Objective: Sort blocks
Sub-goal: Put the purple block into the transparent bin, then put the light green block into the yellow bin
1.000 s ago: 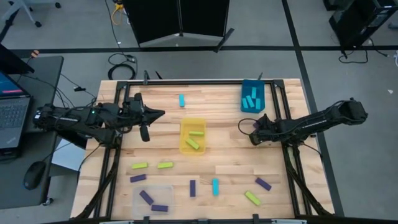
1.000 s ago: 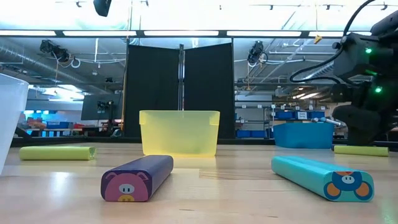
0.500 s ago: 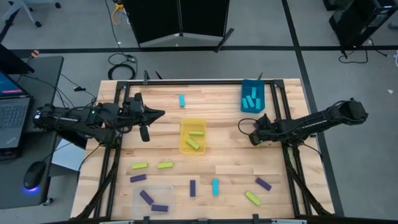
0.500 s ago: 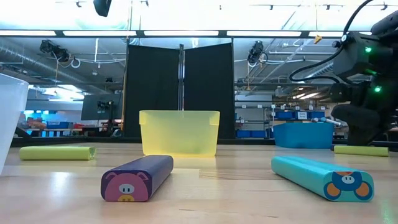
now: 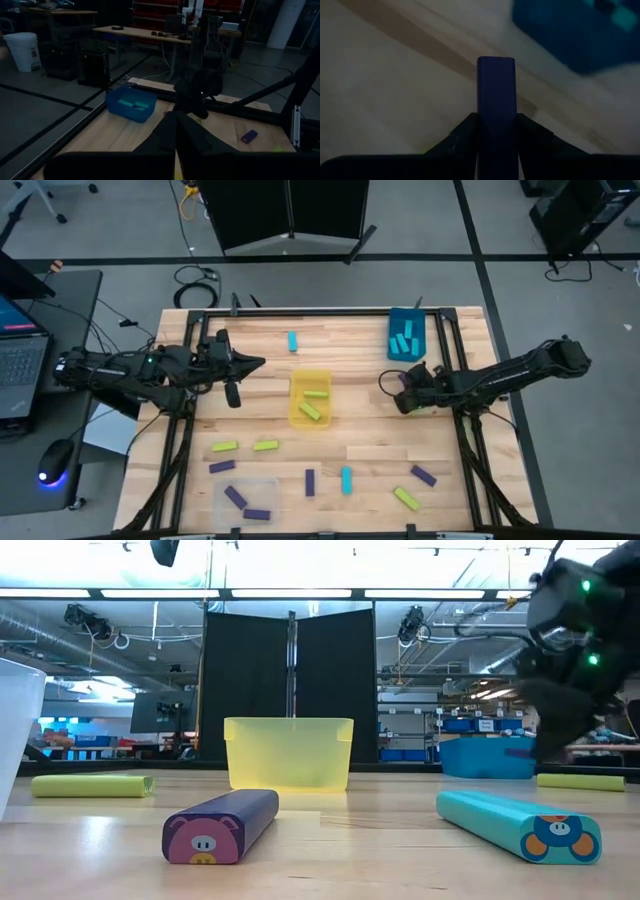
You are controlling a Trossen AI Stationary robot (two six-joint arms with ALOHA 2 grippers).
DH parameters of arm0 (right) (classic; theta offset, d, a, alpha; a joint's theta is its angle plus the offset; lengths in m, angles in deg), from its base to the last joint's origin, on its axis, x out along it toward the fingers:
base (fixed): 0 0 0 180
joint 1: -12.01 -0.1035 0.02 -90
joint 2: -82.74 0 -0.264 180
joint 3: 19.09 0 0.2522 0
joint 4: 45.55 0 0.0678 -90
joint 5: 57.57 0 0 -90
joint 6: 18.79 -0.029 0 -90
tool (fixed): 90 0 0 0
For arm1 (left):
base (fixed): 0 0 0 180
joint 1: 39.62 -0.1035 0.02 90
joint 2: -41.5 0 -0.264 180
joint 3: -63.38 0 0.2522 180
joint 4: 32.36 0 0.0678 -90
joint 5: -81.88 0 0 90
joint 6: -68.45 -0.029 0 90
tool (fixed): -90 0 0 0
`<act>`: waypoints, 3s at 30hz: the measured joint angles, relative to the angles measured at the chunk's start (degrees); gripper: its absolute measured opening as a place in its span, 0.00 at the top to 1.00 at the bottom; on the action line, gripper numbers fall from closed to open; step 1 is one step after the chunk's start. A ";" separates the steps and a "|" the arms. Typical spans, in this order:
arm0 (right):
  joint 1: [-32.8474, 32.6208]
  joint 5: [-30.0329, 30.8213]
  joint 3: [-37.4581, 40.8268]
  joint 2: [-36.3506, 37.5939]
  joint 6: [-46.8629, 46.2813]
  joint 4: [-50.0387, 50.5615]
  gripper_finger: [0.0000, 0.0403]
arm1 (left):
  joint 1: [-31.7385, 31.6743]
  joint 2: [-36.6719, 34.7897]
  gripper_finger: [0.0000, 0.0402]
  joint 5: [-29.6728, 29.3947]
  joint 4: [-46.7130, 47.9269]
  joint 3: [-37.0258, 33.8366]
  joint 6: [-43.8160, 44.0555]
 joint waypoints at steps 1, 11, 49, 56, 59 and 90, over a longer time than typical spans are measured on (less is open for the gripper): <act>-0.49 0.58 -0.71 -0.01 0.58 -0.39 0.71 | 0.00 0.00 0.97 0.00 0.00 0.00 0.00; -6.59 5.22 -4.73 -0.62 17.72 -30.99 0.71 | 0.00 0.00 0.97 -0.04 0.00 0.00 0.00; -10.78 -39.96 -75.32 -72.85 46.60 -60.54 0.71 | 11.67 -23.04 0.97 -3.64 -2.98 -14.81 1.06; -12.41 -44.13 -87.79 -81.48 46.62 -48.91 0.71 | 11.63 -25.33 0.97 -3.76 -1.27 -16.20 3.99; -13.35 -44.24 -92.47 -84.49 46.30 -44.26 0.69 | 11.63 -25.09 0.97 -3.74 -1.15 -16.20 5.10; -9.42 -26.10 -95.73 -76.21 63.14 -27.93 0.96 | 11.61 -12.68 0.97 -12.94 3.22 -16.20 13.20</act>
